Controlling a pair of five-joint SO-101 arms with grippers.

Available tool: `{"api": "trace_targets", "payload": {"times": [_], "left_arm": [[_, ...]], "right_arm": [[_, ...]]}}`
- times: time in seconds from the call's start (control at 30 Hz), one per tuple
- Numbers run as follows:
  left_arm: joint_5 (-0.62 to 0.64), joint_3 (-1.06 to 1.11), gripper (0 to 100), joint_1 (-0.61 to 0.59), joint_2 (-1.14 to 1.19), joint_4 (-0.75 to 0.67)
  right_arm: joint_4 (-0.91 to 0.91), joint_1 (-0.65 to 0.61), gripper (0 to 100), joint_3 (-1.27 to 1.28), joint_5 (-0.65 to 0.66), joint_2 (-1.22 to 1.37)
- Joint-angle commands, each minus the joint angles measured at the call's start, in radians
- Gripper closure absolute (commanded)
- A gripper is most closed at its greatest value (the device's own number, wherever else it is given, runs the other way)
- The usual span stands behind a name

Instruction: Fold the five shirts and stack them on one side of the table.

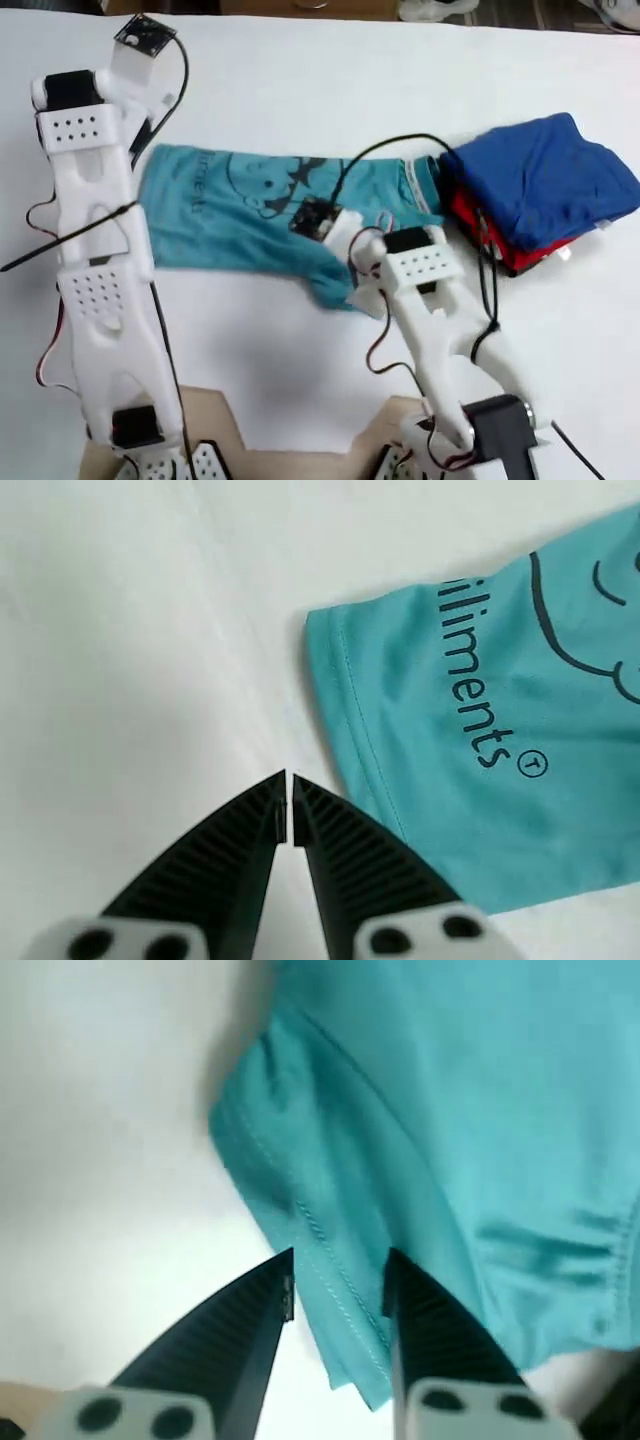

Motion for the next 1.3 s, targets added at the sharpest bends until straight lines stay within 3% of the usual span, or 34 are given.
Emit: {"api": "trace_targets", "payload": {"times": [0.0,0.57,0.8,1.27], "left_arm": [[0.002,-0.024,98,-0.009,-0.011,0.009],[-0.002,-0.024,98,-0.006,-0.011,0.008],[-0.002,-0.024,98,-0.011,-0.011,0.008],[-0.003,-0.024,98,-0.032,-0.009,0.008]], "right_arm": [[0.004,-0.03,78.1,-0.009,0.071,0.042],[0.002,-0.041,76.9,-0.097,0.15,0.295],[0.004,-0.041,95.7,-0.213,0.15,0.386],[0.045,-0.028,97.5,-0.227,0.15,0.236]]}}
